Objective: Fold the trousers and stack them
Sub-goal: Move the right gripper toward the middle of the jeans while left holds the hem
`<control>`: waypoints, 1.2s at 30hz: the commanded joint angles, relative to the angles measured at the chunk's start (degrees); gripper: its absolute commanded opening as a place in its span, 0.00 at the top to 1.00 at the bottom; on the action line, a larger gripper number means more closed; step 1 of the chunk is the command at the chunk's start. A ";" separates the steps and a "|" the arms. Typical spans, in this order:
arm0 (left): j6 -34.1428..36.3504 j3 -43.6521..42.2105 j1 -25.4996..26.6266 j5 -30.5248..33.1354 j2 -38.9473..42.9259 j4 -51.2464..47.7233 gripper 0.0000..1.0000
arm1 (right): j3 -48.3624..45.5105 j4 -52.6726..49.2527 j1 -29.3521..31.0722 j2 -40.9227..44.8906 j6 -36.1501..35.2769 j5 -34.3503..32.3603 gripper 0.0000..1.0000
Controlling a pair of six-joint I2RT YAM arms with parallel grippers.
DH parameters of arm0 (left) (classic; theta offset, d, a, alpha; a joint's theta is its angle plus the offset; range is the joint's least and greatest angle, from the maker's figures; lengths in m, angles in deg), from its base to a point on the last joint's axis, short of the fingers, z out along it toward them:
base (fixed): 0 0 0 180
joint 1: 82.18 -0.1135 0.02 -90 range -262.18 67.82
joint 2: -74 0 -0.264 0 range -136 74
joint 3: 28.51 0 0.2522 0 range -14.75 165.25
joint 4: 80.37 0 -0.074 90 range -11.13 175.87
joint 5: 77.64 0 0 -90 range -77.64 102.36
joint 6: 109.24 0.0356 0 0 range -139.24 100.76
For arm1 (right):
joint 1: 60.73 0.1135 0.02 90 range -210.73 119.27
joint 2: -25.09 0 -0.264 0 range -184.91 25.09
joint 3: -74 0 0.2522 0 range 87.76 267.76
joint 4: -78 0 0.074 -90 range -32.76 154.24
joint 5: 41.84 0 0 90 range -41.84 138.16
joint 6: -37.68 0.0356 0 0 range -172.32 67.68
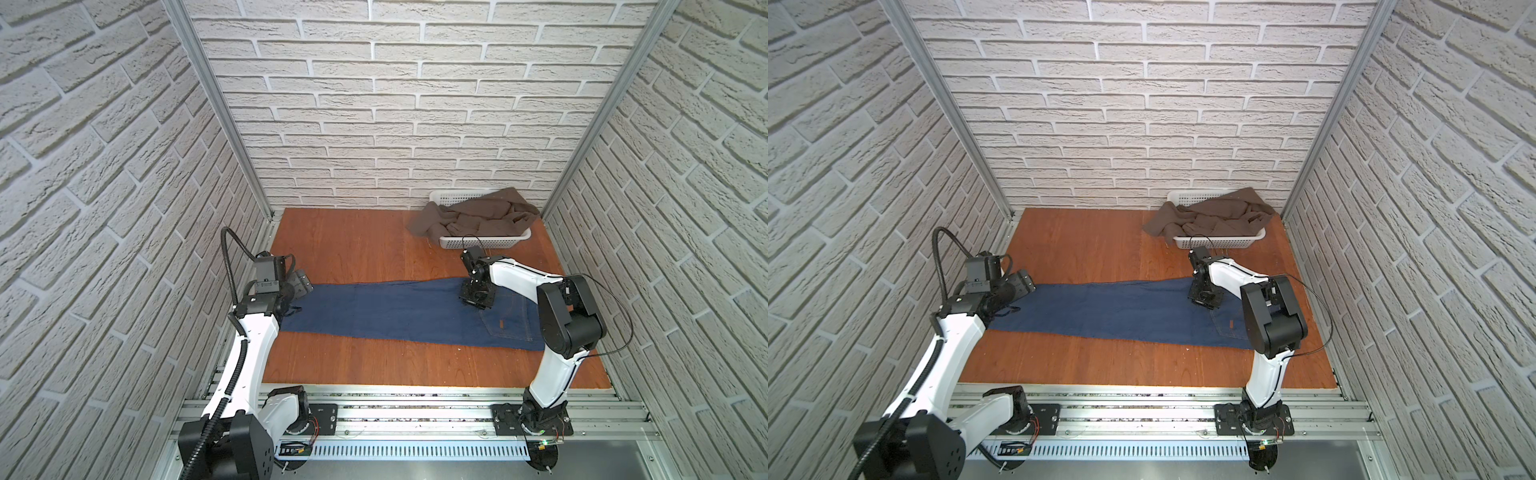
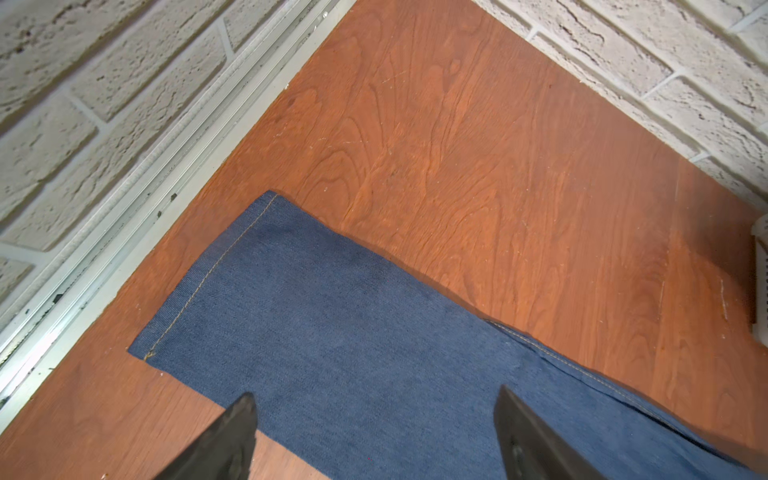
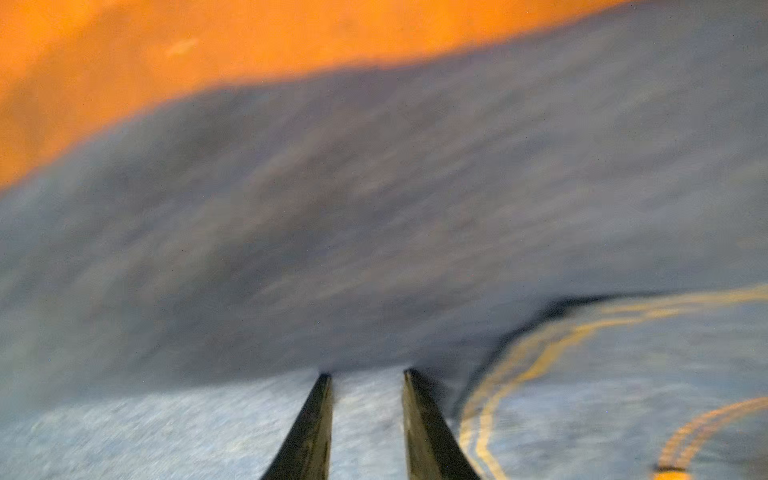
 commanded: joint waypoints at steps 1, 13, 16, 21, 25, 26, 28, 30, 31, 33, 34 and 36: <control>2.52 1.74 -2.11 -1.98 -0.11 1.07 0.12 | -2.80 -3.45 -4.22 0.73 -1.67 -5.69 0.69; 5.53 3.06 -6.06 -8.94 -7.86 3.11 0.14 | -3.45 -4.89 -13.98 3.29 -3.91 -8.99 0.68; 6.22 3.36 -6.07 -9.63 -10.47 3.47 0.14 | -3.71 -4.68 -15.11 4.71 -3.77 -8.66 0.68; 6.76 4.07 -6.05 -9.00 -14.44 3.23 0.14 | -4.24 -3.27 -13.65 7.99 -4.23 -3.85 0.68; 7.28 4.18 -6.10 -8.42 -17.01 3.91 0.14 | -3.14 -3.57 -8.68 10.63 -4.70 -2.40 0.68; 7.51 4.42 -6.17 -8.60 -17.87 4.01 0.14 | -2.78 -3.78 -7.30 10.83 -4.66 -1.89 0.68; 8.01 4.98 -6.17 -9.06 -19.71 4.20 0.15 | -2.27 -3.63 -4.82 10.70 -4.37 -0.94 0.68; 8.45 5.96 -6.26 -9.35 -22.15 3.73 0.15 | -2.27 -3.13 -2.66 10.08 -3.88 0.21 0.68; 8.66 6.40 -6.24 -9.48 -23.32 3.57 0.15 | -2.40 -2.84 -1.66 9.72 -3.58 0.68 0.68; 8.86 6.85 -6.39 -9.37 -25.05 3.75 0.16 | -2.82 -2.07 0.02 8.96 -3.13 1.44 0.68; 9.07 6.90 -6.61 -9.24 -25.82 4.17 0.16 | -3.05 -1.93 0.88 8.59 -2.83 1.50 0.68; 9.96 7.26 -7.01 -8.47 -27.31 4.61 0.15 | -3.66 -1.26 2.15 8.08 -2.60 1.77 0.68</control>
